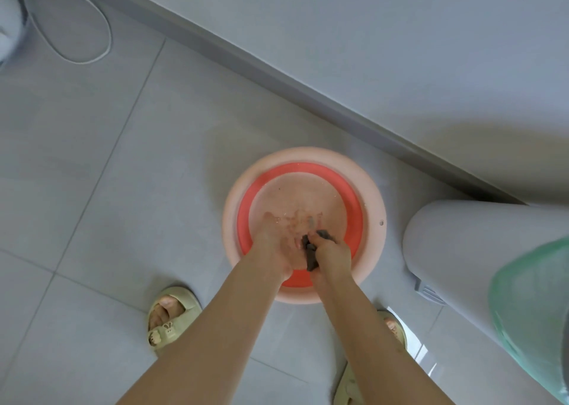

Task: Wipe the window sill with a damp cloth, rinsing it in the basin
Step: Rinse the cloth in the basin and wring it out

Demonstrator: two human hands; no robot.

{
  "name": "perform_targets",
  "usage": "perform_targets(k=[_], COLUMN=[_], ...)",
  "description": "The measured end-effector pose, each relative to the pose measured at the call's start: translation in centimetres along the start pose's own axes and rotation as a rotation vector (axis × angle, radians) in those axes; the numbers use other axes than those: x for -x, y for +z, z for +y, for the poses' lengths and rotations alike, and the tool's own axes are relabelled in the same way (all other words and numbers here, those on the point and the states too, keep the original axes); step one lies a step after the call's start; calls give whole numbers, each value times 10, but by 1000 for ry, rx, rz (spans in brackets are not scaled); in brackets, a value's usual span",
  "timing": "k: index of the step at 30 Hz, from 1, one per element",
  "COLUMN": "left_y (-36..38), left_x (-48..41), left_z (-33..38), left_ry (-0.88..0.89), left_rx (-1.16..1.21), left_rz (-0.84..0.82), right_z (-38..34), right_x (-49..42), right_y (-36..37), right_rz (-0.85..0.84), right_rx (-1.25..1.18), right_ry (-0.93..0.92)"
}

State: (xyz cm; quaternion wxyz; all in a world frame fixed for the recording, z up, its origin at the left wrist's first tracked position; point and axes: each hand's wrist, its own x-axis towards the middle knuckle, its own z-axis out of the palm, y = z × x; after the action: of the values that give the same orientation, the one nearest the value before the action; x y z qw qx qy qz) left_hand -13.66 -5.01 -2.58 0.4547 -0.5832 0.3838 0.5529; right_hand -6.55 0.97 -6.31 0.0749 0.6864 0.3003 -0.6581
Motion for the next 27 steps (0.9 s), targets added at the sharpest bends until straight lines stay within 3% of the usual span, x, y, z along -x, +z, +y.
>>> perform_targets(k=[3, 10, 15, 27], left_y=[-12, -26, -29, -29], left_x=[7, 21, 21, 26], left_z=[6, 9, 6, -2], left_ry=[123, 170, 227, 196], left_rx=[-86, -124, -182, -308], left_rz=[86, 87, 156, 148], right_z=[-9, -23, -27, -25], right_x=[-10, 16, 35, 50], right_y=[1, 9, 10, 17], right_rz=[-2, -109, -35, 71], right_rx=[-100, -117, 9, 160], right_ry=[193, 313, 317, 232])
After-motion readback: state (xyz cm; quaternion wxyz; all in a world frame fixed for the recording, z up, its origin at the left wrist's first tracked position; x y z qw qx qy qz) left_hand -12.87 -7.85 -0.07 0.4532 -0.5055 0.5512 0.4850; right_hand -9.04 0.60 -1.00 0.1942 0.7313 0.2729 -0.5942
